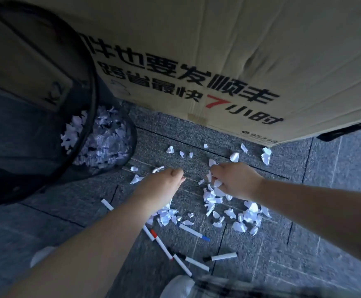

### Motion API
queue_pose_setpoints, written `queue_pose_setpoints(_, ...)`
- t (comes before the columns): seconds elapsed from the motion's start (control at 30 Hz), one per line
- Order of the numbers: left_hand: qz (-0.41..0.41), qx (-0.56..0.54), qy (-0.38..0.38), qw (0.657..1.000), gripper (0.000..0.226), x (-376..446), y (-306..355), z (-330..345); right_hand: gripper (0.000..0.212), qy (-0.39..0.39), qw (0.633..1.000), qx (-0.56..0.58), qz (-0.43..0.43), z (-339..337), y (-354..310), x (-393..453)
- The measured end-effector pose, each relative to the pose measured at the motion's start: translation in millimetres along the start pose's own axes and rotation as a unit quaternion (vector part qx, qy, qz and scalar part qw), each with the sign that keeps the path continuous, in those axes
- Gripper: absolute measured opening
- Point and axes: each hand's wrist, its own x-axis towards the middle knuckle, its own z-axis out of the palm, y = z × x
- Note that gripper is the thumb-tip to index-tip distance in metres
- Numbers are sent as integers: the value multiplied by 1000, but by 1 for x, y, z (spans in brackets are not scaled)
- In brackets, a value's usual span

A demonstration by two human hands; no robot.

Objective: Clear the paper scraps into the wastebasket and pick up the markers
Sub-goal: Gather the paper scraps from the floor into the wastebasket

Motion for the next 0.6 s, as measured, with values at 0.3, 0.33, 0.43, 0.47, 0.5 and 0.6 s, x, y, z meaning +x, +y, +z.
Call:
queue_pose_setpoints(0.3,-37,5,22,999,25,-1,6,-99,15,108,985,116,73,-96,-51,4)
queue_pose_setpoints(0.33,-43,-1,20,999,26,-2,7,-112,12,124,982,122,76,-106,-56,2)
queue_pose_setpoints(0.43,-68,-39,28,997,27,-9,5,-154,29,150,977,130,78,-141,-74,-8)
queue_pose_setpoints(0.47,-76,-54,28,995,26,-12,3,-169,38,156,976,132,76,-151,-80,-10)
queue_pose_setpoints(0.5,-82,-64,31,994,24,-16,1,-184,42,166,975,129,70,-163,-86,-13)
queue_pose_setpoints(0.6,-93,-65,85,990,24,-32,-9,-228,34,208,968,128,55,-197,-106,-17)
